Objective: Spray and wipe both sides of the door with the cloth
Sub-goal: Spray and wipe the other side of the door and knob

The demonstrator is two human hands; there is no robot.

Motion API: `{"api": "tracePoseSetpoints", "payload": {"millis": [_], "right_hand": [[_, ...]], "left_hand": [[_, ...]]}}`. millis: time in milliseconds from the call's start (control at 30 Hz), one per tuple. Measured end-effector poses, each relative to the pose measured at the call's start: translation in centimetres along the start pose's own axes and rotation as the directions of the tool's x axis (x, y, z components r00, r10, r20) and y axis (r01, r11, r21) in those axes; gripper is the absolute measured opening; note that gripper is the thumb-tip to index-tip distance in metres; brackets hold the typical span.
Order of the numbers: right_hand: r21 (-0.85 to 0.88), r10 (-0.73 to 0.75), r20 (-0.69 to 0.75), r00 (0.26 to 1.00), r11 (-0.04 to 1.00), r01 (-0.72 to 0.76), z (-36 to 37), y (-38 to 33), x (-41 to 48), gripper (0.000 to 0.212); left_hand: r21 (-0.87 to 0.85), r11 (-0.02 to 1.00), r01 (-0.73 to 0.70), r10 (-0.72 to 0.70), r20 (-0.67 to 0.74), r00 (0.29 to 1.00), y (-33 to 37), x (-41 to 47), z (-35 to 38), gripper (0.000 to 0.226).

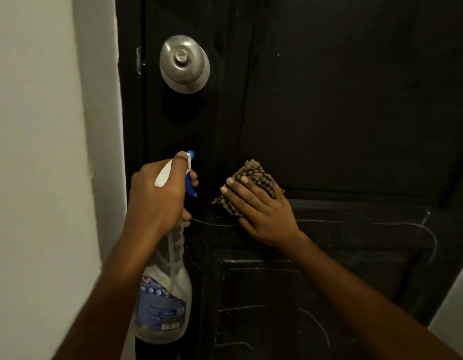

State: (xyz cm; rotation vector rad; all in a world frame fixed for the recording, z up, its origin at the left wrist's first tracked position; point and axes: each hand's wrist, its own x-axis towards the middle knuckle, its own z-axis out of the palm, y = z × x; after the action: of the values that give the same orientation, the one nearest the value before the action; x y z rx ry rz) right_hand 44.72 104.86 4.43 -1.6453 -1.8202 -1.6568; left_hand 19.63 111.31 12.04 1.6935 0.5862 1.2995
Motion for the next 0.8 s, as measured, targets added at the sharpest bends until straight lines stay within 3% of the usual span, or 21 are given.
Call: {"api": "tracePoseSetpoints", "payload": {"millis": [100, 233, 367, 600, 800], "right_hand": [[-0.002, 0.014, -0.026, 1.000, 1.000, -0.014, -0.5, 3.3, -3.5, 0.055], [-0.004, 0.154, -0.033, 0.988, 0.988, -0.154, -1.4, 7.1, -8.2, 0.055], [0.086, 0.345, -0.034, 0.938, 0.936, -0.342, -0.7, 3.6, -7.1, 0.061], [0.151, 0.281, -0.042, 0.959, 0.950, -0.272, 0.3, -4.1, 0.5, 0.063], [0.139, 0.244, -0.067, 0.967, 0.962, -0.233, 0.1, -0.1, -2.9, 0.060]], "left_hand": [[0.003, 1.000, 0.001, -0.001, 0.053, 0.999, -0.2, -0.3, 2.0, 0.047], [-0.002, 1.000, 0.003, -0.003, 0.076, 0.997, -0.3, -0.5, 3.0, 0.048], [0.025, 1.000, -0.005, 0.004, 0.049, 0.999, -0.4, -0.5, 2.5, 0.044], [0.091, 0.996, -0.015, 0.016, -0.009, 1.000, -0.9, -0.6, 1.5, 0.039], [0.110, 0.994, -0.004, 0.002, 0.015, 1.000, -1.3, -0.5, 2.4, 0.040]]}}
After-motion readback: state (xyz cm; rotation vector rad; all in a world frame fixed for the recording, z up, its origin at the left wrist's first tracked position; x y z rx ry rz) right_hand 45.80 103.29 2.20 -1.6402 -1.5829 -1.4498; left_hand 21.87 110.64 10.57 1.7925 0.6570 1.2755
